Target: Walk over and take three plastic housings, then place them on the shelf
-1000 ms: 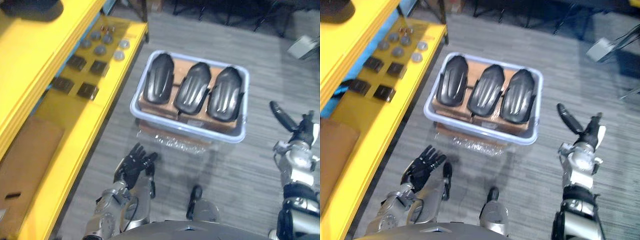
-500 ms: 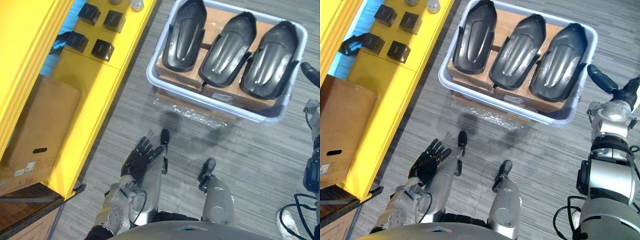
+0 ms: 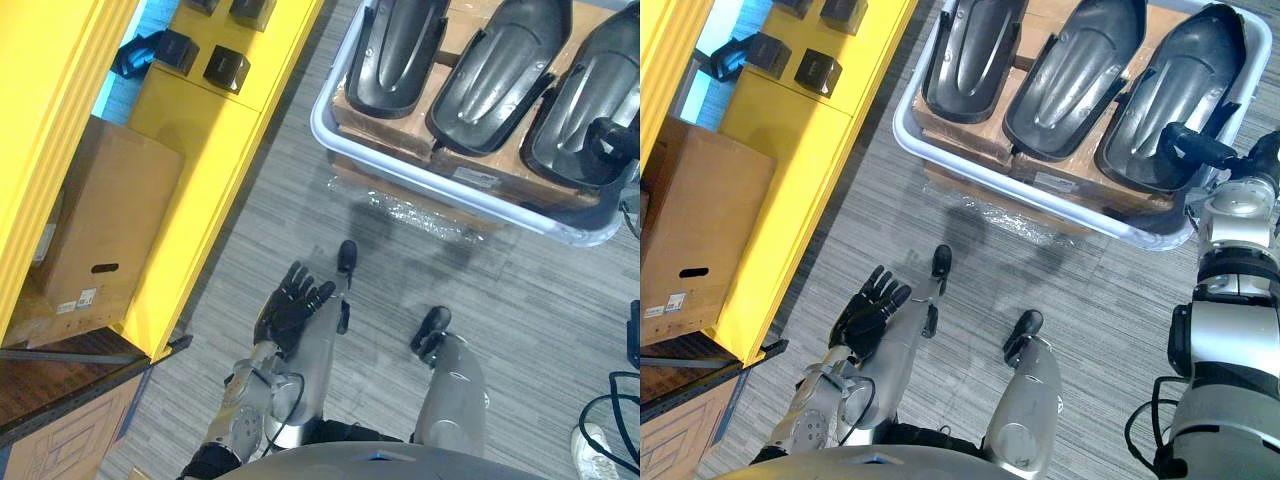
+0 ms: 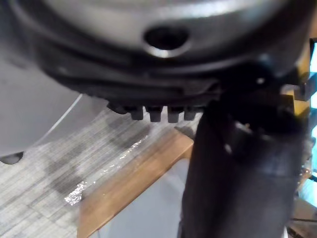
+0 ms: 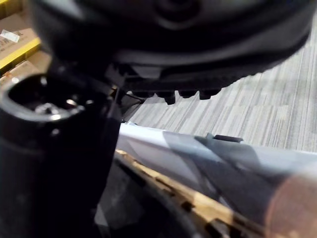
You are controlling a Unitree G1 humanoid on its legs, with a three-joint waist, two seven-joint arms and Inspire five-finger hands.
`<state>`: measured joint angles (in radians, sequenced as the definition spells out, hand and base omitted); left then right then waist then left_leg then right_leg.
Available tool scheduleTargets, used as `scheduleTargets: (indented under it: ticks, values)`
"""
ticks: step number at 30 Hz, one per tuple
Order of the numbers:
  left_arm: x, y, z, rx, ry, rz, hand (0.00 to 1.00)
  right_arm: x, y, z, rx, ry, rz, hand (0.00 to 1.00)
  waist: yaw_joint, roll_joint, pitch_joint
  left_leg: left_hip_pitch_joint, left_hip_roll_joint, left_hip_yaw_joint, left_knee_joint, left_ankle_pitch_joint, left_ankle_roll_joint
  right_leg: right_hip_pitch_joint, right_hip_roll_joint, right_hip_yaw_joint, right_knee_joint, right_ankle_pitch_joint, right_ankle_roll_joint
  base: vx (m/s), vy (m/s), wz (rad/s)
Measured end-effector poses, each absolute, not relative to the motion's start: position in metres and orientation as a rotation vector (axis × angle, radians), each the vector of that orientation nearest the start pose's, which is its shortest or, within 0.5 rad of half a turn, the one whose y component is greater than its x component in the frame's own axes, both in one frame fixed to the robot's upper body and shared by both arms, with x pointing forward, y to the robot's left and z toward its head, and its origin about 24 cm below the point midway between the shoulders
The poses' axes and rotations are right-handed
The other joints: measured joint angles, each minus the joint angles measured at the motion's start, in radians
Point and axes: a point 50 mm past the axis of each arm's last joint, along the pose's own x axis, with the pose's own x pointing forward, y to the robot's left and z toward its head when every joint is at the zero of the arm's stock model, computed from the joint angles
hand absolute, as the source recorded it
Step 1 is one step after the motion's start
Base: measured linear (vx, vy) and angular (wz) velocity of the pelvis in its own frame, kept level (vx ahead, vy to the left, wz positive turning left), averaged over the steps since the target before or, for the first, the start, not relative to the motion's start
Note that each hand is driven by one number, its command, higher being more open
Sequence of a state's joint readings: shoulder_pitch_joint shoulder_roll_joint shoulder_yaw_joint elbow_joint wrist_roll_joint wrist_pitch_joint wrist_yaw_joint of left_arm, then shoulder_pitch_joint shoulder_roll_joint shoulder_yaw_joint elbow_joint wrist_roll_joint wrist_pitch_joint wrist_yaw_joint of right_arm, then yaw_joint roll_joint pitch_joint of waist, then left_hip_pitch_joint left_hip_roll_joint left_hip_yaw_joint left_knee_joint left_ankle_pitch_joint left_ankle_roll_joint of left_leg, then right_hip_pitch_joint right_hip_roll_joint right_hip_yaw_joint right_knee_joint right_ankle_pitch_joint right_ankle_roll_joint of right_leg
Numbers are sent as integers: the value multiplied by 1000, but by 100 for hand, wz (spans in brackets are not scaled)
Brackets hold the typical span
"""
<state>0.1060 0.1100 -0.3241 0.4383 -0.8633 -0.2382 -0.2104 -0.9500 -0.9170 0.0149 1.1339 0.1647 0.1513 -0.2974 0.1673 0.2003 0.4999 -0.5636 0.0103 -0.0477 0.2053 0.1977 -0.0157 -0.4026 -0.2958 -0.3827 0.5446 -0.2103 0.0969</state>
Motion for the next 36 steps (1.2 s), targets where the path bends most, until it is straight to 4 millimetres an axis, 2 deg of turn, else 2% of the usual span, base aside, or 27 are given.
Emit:
scheduleTargets:
  ticks: [4,5,8,13,15,18,27,36]
  values:
    - [196,118,-59,-717,318,-144,100,324,-414,219,-431,101,-958,100,2,4,-3,-20,-1,-5,2,4,-6,-29,-4,2,26,-11,-5,0,-5,1]
    - [197,115,-57,-721,312,-150,100,322,-415,223,-434,100,-973,0,5,5,-3,-26,-3,-5,4,4,-7,-39,-10,2,39,-17,-4,2,-16,4]
    - [200,108,-55,-764,304,-154,100,318,-420,226,-488,129,-997,0,18,11,-8,-43,-5,-7,28,-2,-10,-55,-16,3,66,-31,-9,10,-25,4]
    - [202,105,-52,-781,295,-159,100,318,-419,225,-499,179,-991,0,24,15,-10,-67,-5,-12,62,-16,-18,-76,-22,4,103,-53,-14,10,-28,2]
    - [202,103,-52,-783,294,-165,100,319,-419,231,-494,179,-1008,0,25,21,-14,-88,-3,-15,89,-28,-20,-90,-22,2,121,-63,-18,14,-34,2]
    - [203,103,-51,-784,290,-166,100,310,-428,236,-546,217,-1047,0,26,22,-15,-99,-2,-15,109,-37,-22,-100,-26,5,140,-73,-22,0,0,0]
    - [203,99,-50,-794,297,-167,100,310,-428,233,-606,214,-1006,0,23,34,-23,-102,2,-23,148,-56,-22,-90,-24,-1,159,-93,-25,25,-26,1]
    - [204,101,-50,-797,304,-154,100,313,-426,230,-659,236,-968,0,27,34,-23,-109,6,-39,189,-81,-24,-64,-16,-19,155,-99,-24,28,-7,3]
